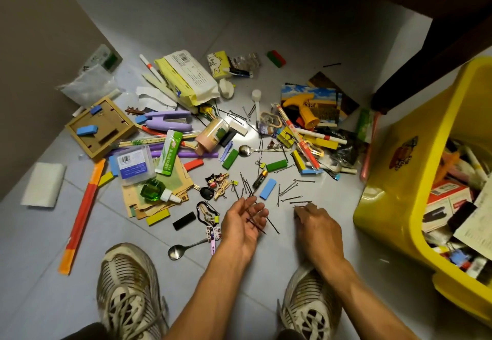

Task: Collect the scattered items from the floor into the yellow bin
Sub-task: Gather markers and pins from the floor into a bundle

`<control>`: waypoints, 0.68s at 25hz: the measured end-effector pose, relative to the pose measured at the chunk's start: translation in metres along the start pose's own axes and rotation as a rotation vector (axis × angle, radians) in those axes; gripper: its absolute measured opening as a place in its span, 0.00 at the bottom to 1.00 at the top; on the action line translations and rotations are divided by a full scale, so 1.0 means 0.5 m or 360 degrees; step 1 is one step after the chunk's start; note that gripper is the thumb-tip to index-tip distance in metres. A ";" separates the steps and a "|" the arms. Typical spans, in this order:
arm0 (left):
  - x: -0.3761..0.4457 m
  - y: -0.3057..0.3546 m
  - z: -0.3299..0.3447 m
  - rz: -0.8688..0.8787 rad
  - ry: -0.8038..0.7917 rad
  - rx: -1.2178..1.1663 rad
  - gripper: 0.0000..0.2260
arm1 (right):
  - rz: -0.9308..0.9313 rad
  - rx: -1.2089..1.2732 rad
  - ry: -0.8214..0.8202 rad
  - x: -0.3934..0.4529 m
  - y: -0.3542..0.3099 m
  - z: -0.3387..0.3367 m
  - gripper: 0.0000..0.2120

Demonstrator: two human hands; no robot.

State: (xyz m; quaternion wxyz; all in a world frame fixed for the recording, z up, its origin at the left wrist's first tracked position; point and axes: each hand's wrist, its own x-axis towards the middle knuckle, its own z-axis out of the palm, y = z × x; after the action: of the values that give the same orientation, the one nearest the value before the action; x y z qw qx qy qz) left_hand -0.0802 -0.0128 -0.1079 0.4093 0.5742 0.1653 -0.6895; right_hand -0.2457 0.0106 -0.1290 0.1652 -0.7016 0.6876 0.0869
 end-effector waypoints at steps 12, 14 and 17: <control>0.000 -0.015 -0.004 -0.0101 0.0072 -0.0045 0.16 | 0.0246 0.1323 0.0043 -0.014 -0.074 -0.025 0.05; -0.002 -0.002 -0.014 -0.0056 0.0127 -0.0020 0.14 | 0.0159 0.0690 -0.0023 -0.022 -0.069 -0.005 0.07; -0.005 0.014 -0.028 0.0017 0.0159 0.0051 0.14 | -0.0047 0.0100 -0.0040 -0.024 -0.086 0.021 0.07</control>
State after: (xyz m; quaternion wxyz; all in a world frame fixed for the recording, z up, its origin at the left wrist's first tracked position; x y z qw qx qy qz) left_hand -0.0657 -0.0062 -0.1080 0.3951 0.6152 0.1715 -0.6603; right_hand -0.2024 0.0256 -0.1300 0.1969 -0.7051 0.6774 0.0717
